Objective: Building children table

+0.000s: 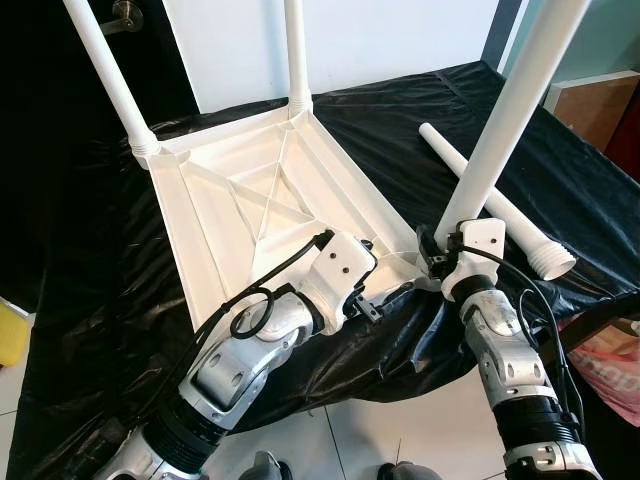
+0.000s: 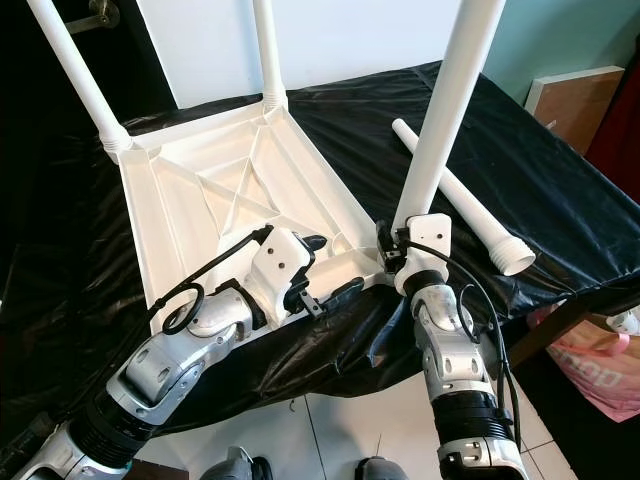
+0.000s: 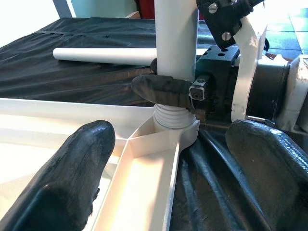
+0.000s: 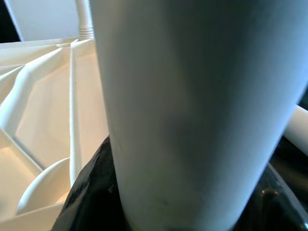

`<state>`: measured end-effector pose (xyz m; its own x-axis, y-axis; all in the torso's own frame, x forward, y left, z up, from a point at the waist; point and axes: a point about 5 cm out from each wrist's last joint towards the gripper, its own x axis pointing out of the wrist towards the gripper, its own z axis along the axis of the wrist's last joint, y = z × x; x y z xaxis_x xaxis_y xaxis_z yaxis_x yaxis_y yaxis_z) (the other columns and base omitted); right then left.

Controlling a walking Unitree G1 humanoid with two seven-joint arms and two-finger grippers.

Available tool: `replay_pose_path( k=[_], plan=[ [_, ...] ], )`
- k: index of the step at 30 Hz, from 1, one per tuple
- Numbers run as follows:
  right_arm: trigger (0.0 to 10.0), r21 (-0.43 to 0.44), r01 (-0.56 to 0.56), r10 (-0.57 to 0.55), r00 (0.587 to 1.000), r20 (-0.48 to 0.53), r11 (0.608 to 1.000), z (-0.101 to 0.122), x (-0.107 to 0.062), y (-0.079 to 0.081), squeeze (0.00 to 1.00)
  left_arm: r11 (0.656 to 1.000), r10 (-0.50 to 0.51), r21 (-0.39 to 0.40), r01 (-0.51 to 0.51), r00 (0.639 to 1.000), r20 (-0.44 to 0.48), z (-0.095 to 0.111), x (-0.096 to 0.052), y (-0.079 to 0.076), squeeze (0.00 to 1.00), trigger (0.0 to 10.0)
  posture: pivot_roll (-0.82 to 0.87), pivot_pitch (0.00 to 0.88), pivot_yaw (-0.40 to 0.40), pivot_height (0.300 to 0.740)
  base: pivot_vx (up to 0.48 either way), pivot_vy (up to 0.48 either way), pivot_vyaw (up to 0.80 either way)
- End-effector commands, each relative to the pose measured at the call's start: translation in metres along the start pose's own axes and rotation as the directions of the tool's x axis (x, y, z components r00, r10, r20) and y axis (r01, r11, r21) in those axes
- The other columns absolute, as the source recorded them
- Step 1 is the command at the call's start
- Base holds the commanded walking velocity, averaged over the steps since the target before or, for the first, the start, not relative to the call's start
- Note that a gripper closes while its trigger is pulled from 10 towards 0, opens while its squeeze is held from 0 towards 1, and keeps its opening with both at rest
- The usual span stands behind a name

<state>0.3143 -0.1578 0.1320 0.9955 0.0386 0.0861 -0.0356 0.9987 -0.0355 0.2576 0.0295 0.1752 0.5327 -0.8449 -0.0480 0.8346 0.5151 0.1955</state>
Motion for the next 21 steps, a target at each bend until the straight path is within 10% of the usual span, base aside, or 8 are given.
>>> replay_pose_path(
  k=[1,5,21],
  plan=[
    [10.0,-0.011,0.069,-0.070,0.984,-0.166,0.998,-0.032,-0.012,-0.001,0.00,0.993,-0.120,-0.004,0.120,0.993,0.001,-0.002,-0.002,-0.007,0.00,10.0,-0.05,0.087,0.035,0.740,0.000,0.000,0.00],
    [10.0,0.024,0.233,-0.224,0.957,-0.187,0.972,-0.035,-0.017,0.013,0.00,0.993,-0.116,-0.004,0.116,0.993,0.001,-0.003,-0.002,-0.007,0.00,10.0,-0.04,0.080,0.030,0.740,0.000,0.000,0.00],
    [10.0,0.044,0.248,-0.240,0.962,-0.127,0.968,-0.019,-0.017,0.018,0.00,0.994,-0.113,0.002,0.113,0.994,0.002,-0.002,-0.002,-0.005,0.00,10.0,-0.05,0.081,0.030,0.740,0.000,0.000,0.00]
  ],
)
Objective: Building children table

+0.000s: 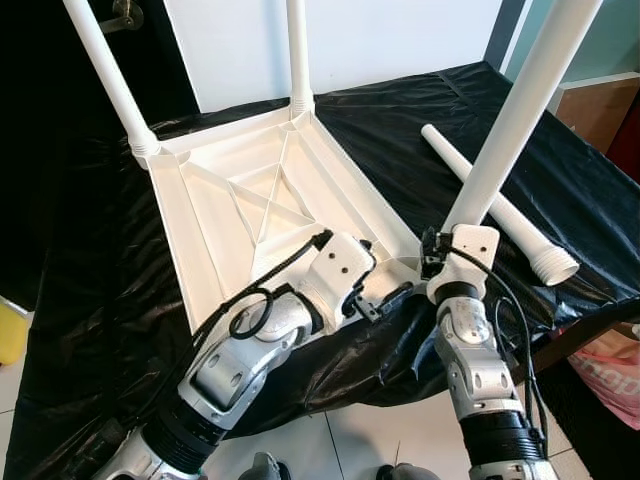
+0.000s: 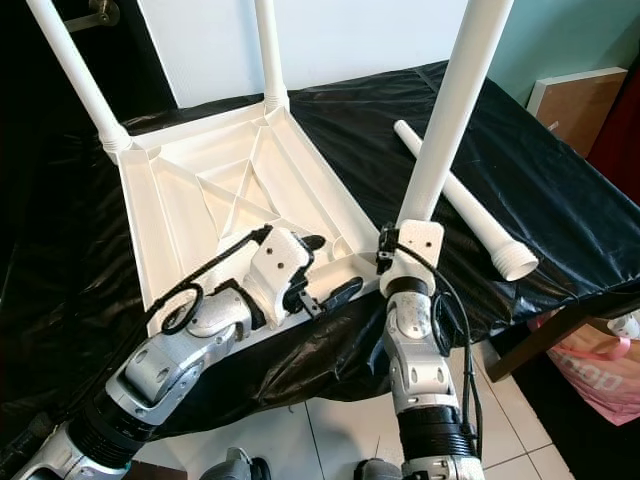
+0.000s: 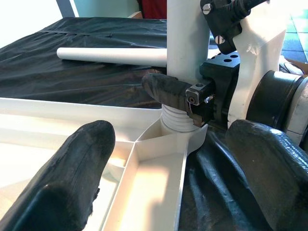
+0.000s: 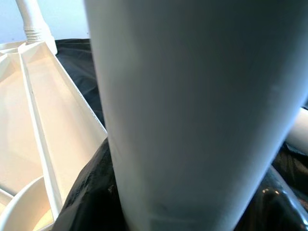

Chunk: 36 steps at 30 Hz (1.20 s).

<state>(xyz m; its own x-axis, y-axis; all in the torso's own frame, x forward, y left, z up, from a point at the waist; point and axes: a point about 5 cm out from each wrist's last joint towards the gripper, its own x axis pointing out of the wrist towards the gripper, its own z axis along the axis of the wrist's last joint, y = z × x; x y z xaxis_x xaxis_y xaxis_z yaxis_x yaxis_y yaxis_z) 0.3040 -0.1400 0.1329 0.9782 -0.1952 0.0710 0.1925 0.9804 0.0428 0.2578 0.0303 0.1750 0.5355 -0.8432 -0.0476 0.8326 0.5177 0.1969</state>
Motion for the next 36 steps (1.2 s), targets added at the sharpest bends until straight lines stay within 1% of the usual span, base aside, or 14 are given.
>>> replay_pose_path(
  k=[1,7,8,9,10,15,19,20,25,26,27,28,33,36],
  plan=[
    [10.0,-0.015,0.011,-0.012,0.995,-0.096,1.000,-0.020,-0.007,-0.003,0.00,0.993,-0.116,0.001,0.116,0.993,0.003,-0.001,-0.001,-0.005,0.00,10.0,-0.05,0.082,0.030,0.740,0.000,0.000,0.00],
    [10.0,-0.019,0.002,-0.004,0.997,-0.078,1.000,-0.016,-0.005,-0.005,0.00,0.994,-0.112,0.003,0.112,0.994,0.006,-0.001,-0.001,-0.005,0.00,10.0,-0.05,0.086,0.026,0.740,0.000,0.000,0.00],
    [10.0,-0.018,-0.005,0.004,0.998,-0.070,1.000,-0.015,-0.004,-0.006,0.15,0.994,-0.109,0.006,0.109,0.994,0.007,-0.001,0.000,-0.004,0.00,10.0,-0.05,0.087,0.026,0.740,0.000,0.000,0.00],
    [10.0,-0.018,-0.005,0.004,0.998,-0.070,1.000,-0.015,-0.004,-0.006,0.15,0.994,-0.109,0.006,0.109,0.994,0.007,-0.001,0.000,-0.004,0.00,10.0,-0.05,0.087,0.026,0.740,0.000,0.000,0.00],
    [10.0,-0.013,-0.019,0.018,0.998,-0.062,1.000,-0.013,-0.004,-0.007,1.00,0.994,-0.106,0.008,0.106,0.994,0.007,-0.001,0.000,-0.004,0.00,10.0,-0.05,0.090,0.027,0.740,0.000,0.000,0.00],
    [10.0,-0.009,-0.042,0.042,0.998,-0.045,0.999,-0.010,-0.003,-0.009,1.00,0.995,-0.103,0.010,0.103,0.995,0.008,0.000,-0.001,-0.003,0.00,10.0,-0.05,0.095,0.029,0.740,0.000,0.000,0.00],
    [10.0,-0.002,-0.100,0.100,0.995,-0.022,0.995,-0.004,-0.003,-0.013,1.00,0.995,-0.102,0.011,0.102,0.995,0.009,0.000,0.000,-0.003,0.00,10.0,-0.06,0.097,0.028,0.740,0.000,0.000,0.00],
    [10.0,0.002,-0.137,0.137,0.990,-0.023,0.991,-0.004,-0.003,-0.014,0.00,0.995,-0.102,0.012,0.102,0.995,0.009,0.000,0.000,-0.003,0.00,10.0,-0.06,0.098,0.028,0.740,0.000,0.000,0.00],
    [10.0,0.016,-0.221,0.222,0.974,-0.043,0.975,-0.005,-0.001,-0.018,0.00,0.995,-0.104,0.013,0.103,0.995,0.010,0.001,0.000,-0.002,0.00,10.0,-0.06,0.097,0.028,0.740,0.000,0.000,0.00],
    [10.0,0.014,-0.292,0.292,0.954,-0.067,0.956,-0.008,0.000,-0.019,0.00,0.994,-0.108,0.013,0.108,0.994,0.011,0.001,0.000,-0.003,0.00,10.0,-0.06,0.095,0.028,0.740,0.000,0.000,0.00],
    [10.0,0.014,-0.292,0.292,0.954,-0.067,0.956,-0.008,0.000,-0.019,0.00,0.994,-0.108,0.013,0.108,0.994,0.011,0.001,0.000,-0.003,0.00,10.0,-0.06,0.095,0.028,0.740,0.000,0.000,0.00],
    [10.0,0.013,-0.350,0.350,0.932,-0.093,0.937,-0.010,0.002,-0.021,0.00,0.993,-0.114,0.015,0.114,0.993,0.012,0.002,0.000,-0.003,0.00,10.0,-0.06,0.095,0.027,0.740,0.000,0.000,0.00],
    [10.0,-0.005,-0.423,0.419,0.900,-0.124,0.906,-0.013,0.004,-0.024,0.00,0.992,-0.124,0.017,0.124,0.992,0.012,0.002,-0.001,-0.003,0.00,10.0,-0.06,0.095,0.026,0.740,0.000,0.000,0.00],
    [10.0,-0.040,-0.551,0.536,0.825,-0.179,0.834,-0.020,-0.002,-0.021,0.00,0.988,-0.155,0.027,0.155,0.988,0.000,0.003,-0.007,-0.001,0.00,10.0,-0.05,0.097,0.021,0.740,0.000,0.000,0.00]
  ],
)
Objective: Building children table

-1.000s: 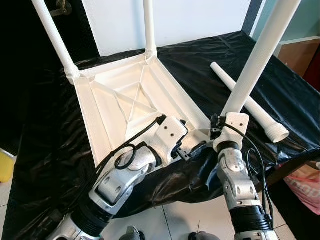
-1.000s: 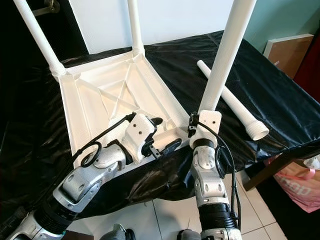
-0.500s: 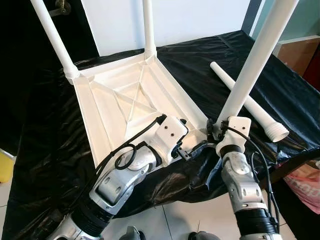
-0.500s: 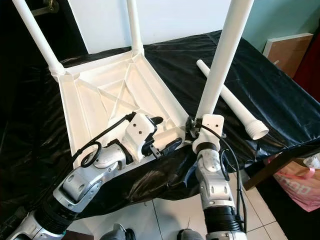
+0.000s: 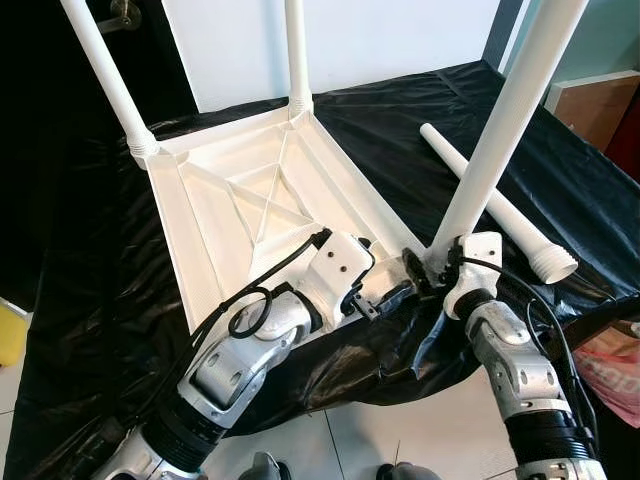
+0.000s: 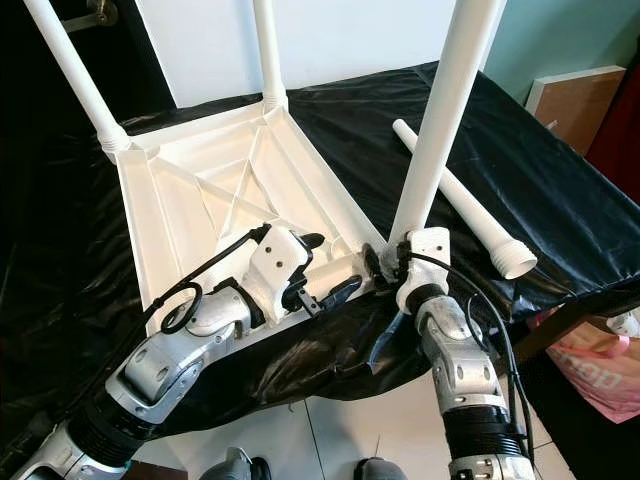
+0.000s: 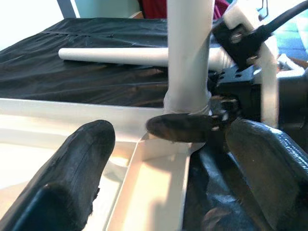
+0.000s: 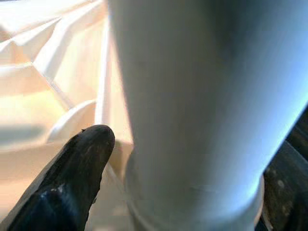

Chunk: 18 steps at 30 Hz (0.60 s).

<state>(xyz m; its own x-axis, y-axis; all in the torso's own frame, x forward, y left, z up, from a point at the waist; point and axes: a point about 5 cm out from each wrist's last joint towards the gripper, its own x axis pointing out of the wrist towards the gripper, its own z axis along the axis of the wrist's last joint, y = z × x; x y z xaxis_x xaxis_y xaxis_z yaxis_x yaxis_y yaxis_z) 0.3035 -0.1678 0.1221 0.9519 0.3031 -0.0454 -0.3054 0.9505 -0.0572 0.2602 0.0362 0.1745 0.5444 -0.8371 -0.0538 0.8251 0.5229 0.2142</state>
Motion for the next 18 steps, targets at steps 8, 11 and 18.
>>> replay_pose_path(
  k=[8,11,18],
  plan=[
    [10.0,0.014,-0.228,0.228,0.972,-0.049,0.974,-0.013,-0.007,0.037,0.00,0.984,-0.179,0.003,0.179,0.984,0.000,0.003,-0.007,-0.007,0.00,10.0,-0.04,0.099,0.021,0.740,0.000,0.000,0.00],
    [10.0,0.033,-0.276,0.277,0.960,-0.041,0.961,-0.012,-0.010,0.046,0.00,0.980,-0.200,0.009,0.200,0.980,-0.008,0.001,-0.010,-0.010,0.00,10.0,-0.04,0.099,0.025,0.740,0.000,0.000,0.00],
    [10.0,0.017,-0.288,0.288,0.957,-0.030,0.958,-0.010,-0.013,0.044,0.00,0.970,-0.241,0.015,0.241,0.970,-0.024,-0.001,-0.014,-0.013,0.00,10.0,-0.05,0.097,0.030,0.740,0.000,0.000,0.00]
  ],
)
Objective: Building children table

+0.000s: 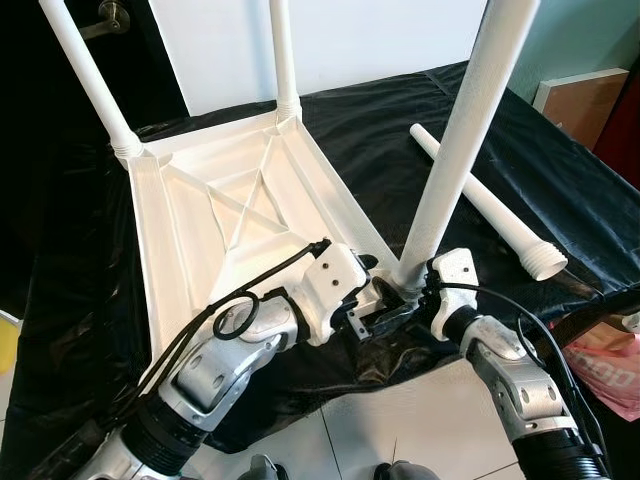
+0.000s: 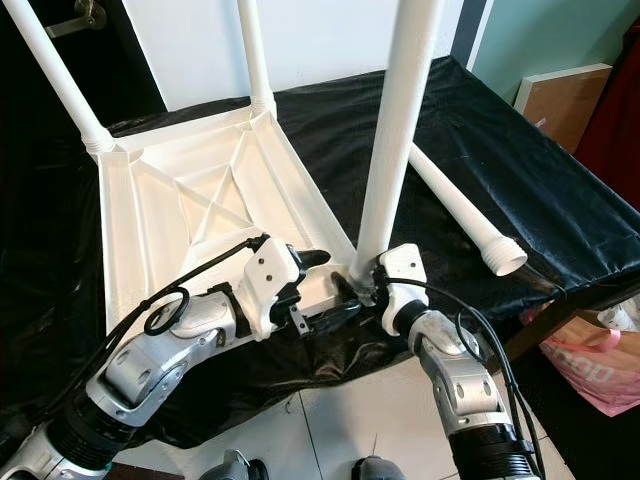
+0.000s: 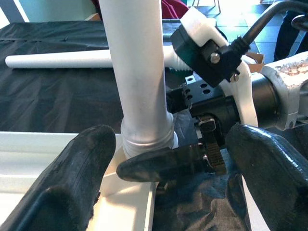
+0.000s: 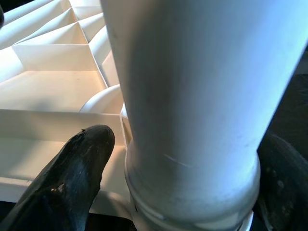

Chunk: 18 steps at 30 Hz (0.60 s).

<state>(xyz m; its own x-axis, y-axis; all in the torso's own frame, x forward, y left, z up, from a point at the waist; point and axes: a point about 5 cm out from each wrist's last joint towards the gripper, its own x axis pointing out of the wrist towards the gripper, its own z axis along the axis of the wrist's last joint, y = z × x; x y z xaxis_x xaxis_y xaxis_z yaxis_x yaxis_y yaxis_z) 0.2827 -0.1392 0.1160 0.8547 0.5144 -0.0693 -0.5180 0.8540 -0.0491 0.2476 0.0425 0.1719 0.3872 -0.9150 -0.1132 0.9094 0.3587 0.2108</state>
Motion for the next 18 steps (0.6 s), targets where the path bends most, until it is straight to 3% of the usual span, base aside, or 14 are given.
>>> replay_pose_path(
  k=[1,3,7,18],
  plan=[
    [10.0,0.020,-0.058,0.058,0.998,-0.017,0.998,-0.005,0.000,0.010,0.00,0.998,-0.059,0.006,0.059,0.998,-0.002,0.000,-0.001,-0.006,0.00,10.0,-0.05,0.097,0.030,0.740,0.000,0.000,0.00],
    [10.0,-0.047,-0.046,0.046,0.999,-0.003,0.998,-0.001,-0.008,-0.007,0.00,0.997,-0.083,0.003,0.083,0.996,-0.012,-0.001,-0.003,-0.007,0.00,10.0,-0.05,0.095,0.037,0.740,0.000,0.000,0.00],
    [10.0,-0.098,-0.053,0.055,0.998,0.012,0.994,0.005,-0.014,-0.021,0.00,0.995,-0.101,0.001,0.101,0.995,-0.018,-0.003,-0.004,-0.008,0.00,10.0,-0.06,0.092,0.046,0.740,0.000,0.000,0.00],
    [10.0,-0.200,-0.117,0.130,0.990,0.054,0.973,0.023,-0.011,-0.037,0.00,0.992,-0.127,0.001,0.127,0.992,-0.022,-0.003,-0.007,-0.007,0.00,10.0,-0.06,0.072,0.041,0.740,0.000,0.000,0.00]
  ],
)
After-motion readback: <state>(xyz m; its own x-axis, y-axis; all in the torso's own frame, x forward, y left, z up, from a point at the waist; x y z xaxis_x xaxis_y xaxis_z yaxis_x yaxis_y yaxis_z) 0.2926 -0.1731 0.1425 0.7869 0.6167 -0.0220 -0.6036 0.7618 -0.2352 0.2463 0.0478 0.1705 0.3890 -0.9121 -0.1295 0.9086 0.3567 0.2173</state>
